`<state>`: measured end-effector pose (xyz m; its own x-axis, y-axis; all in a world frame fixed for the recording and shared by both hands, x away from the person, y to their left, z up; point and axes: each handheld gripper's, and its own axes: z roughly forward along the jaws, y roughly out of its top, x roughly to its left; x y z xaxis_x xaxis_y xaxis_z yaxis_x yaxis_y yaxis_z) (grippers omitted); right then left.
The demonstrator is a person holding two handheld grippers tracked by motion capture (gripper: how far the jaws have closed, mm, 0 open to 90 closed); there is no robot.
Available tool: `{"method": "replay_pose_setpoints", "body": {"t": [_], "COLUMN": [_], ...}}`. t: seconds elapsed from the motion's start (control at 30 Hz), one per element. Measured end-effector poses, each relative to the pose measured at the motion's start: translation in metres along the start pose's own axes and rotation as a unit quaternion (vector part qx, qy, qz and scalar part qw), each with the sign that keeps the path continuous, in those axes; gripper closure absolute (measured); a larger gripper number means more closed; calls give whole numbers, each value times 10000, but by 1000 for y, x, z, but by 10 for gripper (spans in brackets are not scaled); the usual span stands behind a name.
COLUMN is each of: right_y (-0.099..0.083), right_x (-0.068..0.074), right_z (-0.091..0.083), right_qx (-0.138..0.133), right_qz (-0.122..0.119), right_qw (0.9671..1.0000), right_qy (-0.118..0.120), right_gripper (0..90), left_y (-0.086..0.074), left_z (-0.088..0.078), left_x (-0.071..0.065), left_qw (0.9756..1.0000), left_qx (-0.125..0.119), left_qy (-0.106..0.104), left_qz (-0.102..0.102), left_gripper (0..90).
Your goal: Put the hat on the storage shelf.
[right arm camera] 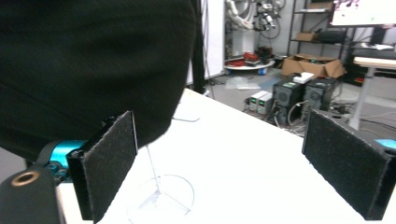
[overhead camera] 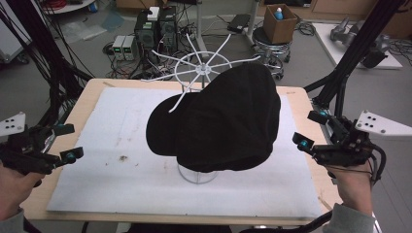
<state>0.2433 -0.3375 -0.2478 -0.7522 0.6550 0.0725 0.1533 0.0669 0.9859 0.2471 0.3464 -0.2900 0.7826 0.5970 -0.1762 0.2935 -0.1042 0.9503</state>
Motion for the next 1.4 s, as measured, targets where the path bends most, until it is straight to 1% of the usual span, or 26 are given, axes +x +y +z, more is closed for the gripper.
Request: {"method": "replay_pose_setpoints", "body": {"t": [0.03, 0.13, 0.2, 0.27, 0.37, 0.43, 0.5, 0.57, 0.6, 0.63, 0.73, 0.83, 0.9, 1.0, 1.03, 1.1, 1.17, 1.2, 1.23, 1.27, 1.33, 1.4], "right_y": [0, -9, -17, -20, -28, -32, -37, -42, -44, -47, -51, -52, -52, -50, -48, -44, -41, -40, -40, -41, -42, -43], "right_x": [0, 2, 2, 2, 2, 1, 0, -1, 0, 0, 0, 2, 3, 7, 9, 12, 15, 16, 16, 16, 15, 14], "right_z": [0, 1, 2, 2, 3, 4, 6, 8, 8, 10, 13, 19, 21, 24, 26, 27, 28, 28, 28, 28, 27, 26], "right_qx": [0, -57, -1, 36, 20, -11, 22, 54, 66, 66, 102, 229, 280, 497, 503, 491, 433, 450, 451, 462, 459, 452], "right_qz": [0, 6, -11, 1, 0, 41, 49, 43, 84, 57, 77, 84, 14, -57, -92, -66, -104, -93, -131, -85, -99, -25], "right_qw": [10000, 9999, 9998, 9997, 9996, 9996, 9993, 9993, 9992, 9992, 9993, 9993, 9993, 9984, 9983, 9985, 9987, 9987, 9986, 9986, 9985, 9985], "right_qy": [0, -101, -204, -232, -273, -291, -360, -365, -378, -393, -362, -300, -248, -279, -270, -251, -232, -235, -250, -260, -276, -303], "right_gripper": [95, 95, 96, 95, 95, 95, 96, 95, 95, 95, 95, 95, 95, 95, 95, 95, 96, 96, 96, 96, 96, 96], "left_y": [0, 1, 1, 1, 1, 1, 1, 1, 1, 1, 0, 0, 0, -1, -1, -1, -2, -2, -2, -2, -2, -2], "left_z": [0, 2, 3, 4, 6, 7, 8, 9, 9, 9, 10, 10, 11, 13, 14, 16, 17, 18, 18, 18, 18, 18], "left_x": [0, 0, 0, 0, -1, -1, -1, -1, -1, -1, 0, -1, 0, -1, -1, -2, -3, -3, -3, -3, -3, -2], "left_qw": [10000, 10000, 10000, 9999, 9999, 9998, 9998, 9998, 9997, 9997, 9997, 9997, 9996, 9995, 9995, 9993, 9993, 9993, 9993, 9992, 9993, 9993], "left_qx": [3, 10, 6, -6, -13, -14, -16, -9, -7, -12, -6, -12, 4, 26, 36, 54, 85, 94, 96, 96, 92, 100], "left_qy": [-3, -29, -54, -98, -136, -160, -184, -177, -193, -198, -207, -221, -235, -264, -273, -320, -306, -296, -297, -303, -289, -286], "left_qz": [2, 18, 35, 58, 80, 94, 110, 118, 125, 119, 128, 123, 132, 153, 158, 199, 211, 225, 227, 223, 215, 208], "left_gripper": [30, 30, 30, 30, 30, 31, 30, 30, 30, 31, 30, 31, 30, 30, 30, 30, 30, 30, 30, 30, 30, 30]}}
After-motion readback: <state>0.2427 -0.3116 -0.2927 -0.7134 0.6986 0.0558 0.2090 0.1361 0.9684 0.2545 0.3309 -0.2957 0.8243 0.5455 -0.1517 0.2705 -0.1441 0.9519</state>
